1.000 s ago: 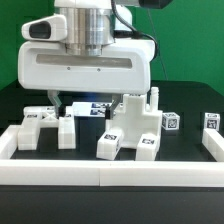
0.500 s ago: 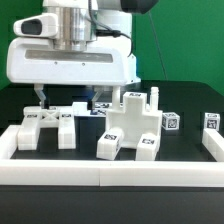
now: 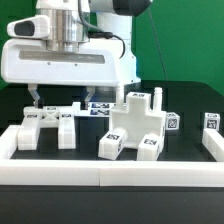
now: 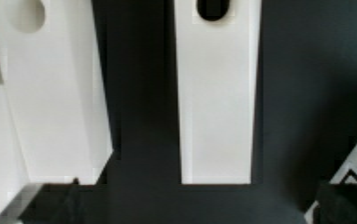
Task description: Assemble chair
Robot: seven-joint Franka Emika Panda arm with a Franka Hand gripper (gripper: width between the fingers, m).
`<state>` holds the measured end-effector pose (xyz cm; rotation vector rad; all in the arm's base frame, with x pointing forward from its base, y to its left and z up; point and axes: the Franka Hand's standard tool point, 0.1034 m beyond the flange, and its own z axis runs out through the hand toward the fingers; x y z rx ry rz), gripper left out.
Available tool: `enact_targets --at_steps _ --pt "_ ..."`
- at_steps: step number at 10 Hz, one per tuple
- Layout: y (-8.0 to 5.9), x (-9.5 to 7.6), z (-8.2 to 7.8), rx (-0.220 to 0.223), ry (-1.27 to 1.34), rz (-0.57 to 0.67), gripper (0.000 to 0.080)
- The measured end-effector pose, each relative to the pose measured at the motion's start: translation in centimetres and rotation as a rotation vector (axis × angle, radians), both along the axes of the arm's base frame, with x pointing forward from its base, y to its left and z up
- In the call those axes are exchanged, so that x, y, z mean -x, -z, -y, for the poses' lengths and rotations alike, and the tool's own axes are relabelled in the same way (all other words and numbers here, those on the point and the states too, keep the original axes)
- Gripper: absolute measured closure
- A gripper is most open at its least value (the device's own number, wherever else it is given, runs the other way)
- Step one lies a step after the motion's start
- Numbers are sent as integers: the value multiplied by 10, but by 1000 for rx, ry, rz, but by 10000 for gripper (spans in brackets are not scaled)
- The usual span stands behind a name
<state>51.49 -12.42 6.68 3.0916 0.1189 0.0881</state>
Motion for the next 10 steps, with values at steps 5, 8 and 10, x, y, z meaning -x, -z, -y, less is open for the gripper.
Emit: enact_targets --at_steps 5,8,10 --pt "14 14 6 22 -40 3 150" --pt "20 16 0 19 -46 -8 150" --pt "23 13 -10 15 -50 -11 150"
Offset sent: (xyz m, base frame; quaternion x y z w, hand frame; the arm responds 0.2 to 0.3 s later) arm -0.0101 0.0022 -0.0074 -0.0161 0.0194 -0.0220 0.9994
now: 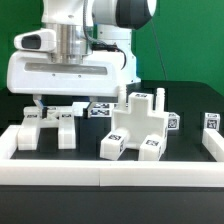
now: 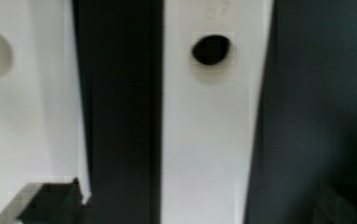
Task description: Assemble chair
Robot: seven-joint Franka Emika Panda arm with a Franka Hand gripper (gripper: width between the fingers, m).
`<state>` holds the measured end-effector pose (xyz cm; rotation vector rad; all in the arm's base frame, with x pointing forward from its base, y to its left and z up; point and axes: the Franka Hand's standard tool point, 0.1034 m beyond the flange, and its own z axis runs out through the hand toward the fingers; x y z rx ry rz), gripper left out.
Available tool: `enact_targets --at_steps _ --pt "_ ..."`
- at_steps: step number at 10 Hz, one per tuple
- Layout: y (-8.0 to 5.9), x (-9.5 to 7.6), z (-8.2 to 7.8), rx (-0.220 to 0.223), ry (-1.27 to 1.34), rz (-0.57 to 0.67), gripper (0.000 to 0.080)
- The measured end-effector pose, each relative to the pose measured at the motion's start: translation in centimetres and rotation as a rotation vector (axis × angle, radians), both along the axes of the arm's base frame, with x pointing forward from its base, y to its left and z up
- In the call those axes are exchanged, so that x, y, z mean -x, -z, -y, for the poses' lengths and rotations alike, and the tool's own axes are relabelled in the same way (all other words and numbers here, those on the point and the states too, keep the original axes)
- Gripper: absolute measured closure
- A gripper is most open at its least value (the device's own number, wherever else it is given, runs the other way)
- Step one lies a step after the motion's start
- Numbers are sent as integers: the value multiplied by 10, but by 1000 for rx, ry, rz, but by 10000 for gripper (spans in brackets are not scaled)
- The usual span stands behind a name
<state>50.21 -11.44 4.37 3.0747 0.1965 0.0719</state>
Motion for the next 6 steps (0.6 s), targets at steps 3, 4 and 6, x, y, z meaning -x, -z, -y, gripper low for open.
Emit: enact_targets --at_steps 3,4,6 --pt "1 -9 -17 -10 5 3 150" --pt "0 -12 -19 -11 7 7 150" --pt "1 -11 -18 -10 7 6 150"
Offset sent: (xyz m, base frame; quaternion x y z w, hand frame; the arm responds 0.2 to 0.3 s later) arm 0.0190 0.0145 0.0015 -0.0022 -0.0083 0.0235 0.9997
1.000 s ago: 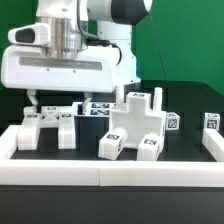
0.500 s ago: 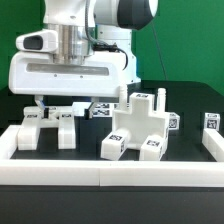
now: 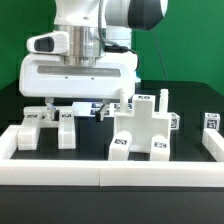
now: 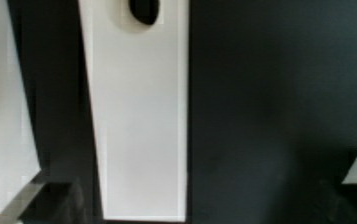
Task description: Assemble chair
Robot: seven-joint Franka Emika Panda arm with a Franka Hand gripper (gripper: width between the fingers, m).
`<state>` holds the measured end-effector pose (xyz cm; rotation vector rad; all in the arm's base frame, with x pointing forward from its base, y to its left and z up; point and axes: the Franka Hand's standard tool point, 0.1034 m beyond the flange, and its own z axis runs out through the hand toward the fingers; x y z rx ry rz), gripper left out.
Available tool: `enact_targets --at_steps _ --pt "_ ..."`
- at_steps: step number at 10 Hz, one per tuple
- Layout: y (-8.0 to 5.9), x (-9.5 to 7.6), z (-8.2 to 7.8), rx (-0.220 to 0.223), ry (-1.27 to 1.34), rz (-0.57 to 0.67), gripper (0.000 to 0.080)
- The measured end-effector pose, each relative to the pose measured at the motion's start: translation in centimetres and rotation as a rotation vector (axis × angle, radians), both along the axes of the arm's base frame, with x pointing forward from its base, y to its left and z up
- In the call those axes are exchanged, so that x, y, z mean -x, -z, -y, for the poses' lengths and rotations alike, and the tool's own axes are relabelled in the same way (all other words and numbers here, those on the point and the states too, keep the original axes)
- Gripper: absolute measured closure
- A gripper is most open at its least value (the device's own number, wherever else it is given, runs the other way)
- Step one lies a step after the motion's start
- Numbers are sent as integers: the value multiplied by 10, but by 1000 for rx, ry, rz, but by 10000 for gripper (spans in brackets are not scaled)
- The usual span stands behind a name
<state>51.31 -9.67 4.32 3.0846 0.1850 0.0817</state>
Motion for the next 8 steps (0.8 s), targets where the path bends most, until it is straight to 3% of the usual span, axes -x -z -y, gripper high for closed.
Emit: enact_targets --at_steps 2,5,8 --pt "0 2 1 -4 -28 -14 150" --pt "-1 10 12 -65 -66 -94 150" --pt "0 13 13 -71 -62 -106 150"
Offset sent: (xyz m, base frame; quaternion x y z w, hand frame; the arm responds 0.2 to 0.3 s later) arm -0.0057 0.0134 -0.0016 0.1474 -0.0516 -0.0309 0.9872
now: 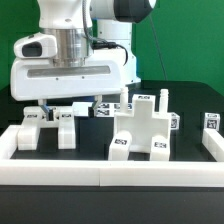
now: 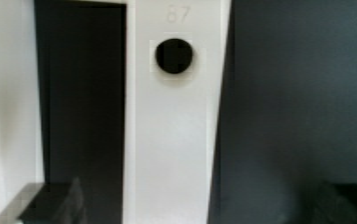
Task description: Assemble chair
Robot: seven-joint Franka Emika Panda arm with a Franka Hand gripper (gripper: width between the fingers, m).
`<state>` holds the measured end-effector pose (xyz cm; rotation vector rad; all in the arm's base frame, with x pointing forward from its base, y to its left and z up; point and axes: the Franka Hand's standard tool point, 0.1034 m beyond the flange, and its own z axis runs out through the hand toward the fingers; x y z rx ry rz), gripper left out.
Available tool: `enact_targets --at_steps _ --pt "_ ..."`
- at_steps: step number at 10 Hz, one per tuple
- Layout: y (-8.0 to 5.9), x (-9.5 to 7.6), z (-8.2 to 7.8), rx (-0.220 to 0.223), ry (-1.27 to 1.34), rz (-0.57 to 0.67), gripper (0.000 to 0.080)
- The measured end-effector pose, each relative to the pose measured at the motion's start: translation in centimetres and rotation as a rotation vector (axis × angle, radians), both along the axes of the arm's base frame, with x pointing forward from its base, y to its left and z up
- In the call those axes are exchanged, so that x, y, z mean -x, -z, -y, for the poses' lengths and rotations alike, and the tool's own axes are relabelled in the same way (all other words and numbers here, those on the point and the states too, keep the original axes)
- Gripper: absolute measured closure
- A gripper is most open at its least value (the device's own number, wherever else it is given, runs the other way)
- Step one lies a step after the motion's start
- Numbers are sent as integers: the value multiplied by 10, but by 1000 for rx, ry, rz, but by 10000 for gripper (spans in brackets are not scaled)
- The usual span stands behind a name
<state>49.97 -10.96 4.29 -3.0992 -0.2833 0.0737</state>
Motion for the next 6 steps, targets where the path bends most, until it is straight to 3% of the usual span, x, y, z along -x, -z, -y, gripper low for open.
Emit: enact_targets --at_steps 6 --pt "12 4 4 8 -27 -9 150"
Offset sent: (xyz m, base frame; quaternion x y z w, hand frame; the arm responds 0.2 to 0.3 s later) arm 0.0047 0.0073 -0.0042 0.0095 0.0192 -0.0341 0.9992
